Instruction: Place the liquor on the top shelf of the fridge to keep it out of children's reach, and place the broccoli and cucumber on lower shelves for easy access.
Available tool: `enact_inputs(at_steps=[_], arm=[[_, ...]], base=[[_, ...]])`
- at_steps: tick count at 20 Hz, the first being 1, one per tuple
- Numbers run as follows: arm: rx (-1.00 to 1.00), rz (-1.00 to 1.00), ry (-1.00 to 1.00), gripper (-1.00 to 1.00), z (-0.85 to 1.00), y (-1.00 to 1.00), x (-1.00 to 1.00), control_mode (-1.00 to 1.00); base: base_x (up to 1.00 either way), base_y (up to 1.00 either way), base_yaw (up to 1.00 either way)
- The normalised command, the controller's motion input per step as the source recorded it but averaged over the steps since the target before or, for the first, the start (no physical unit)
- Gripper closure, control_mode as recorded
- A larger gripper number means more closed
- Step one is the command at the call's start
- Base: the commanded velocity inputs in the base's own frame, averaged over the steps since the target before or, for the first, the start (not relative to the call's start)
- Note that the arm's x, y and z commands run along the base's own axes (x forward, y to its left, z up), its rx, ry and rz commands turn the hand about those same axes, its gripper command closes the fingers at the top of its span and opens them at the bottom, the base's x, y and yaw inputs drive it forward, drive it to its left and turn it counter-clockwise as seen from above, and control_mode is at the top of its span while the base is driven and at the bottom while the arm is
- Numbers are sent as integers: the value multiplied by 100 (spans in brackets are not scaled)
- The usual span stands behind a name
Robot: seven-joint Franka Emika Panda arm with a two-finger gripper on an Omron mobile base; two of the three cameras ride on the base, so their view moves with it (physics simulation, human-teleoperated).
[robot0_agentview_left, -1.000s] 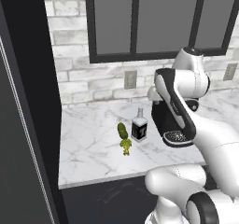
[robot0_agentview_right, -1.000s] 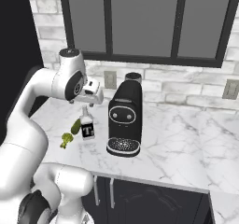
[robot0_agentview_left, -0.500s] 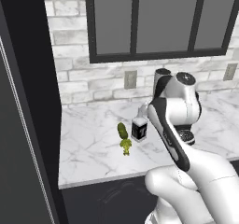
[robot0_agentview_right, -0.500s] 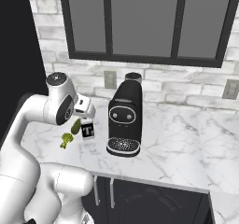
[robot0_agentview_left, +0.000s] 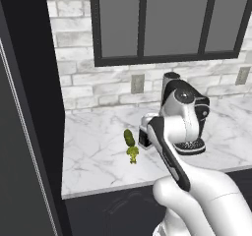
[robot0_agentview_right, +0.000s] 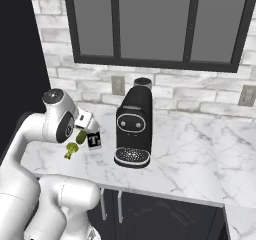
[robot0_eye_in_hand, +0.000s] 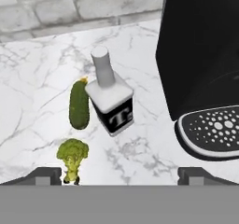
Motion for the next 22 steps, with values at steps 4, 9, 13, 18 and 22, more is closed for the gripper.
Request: enact_inputs(at_steps=[4, 9, 13, 18, 22], arm=[[0, -10, 0, -100, -3, 13, 32, -100], [0, -9, 0, -100, -6, 11, 36, -100], [0, -7, 0, -100, -11, 4, 39, -100], [0, -4, 0, -100, -16, 1, 37, -100], [0, -2, 0, -100, -16, 0, 29, -100]], base=[[0, 0, 0], [0, 0, 0], [0, 0, 0], [0, 0, 0], [0, 0, 0]])
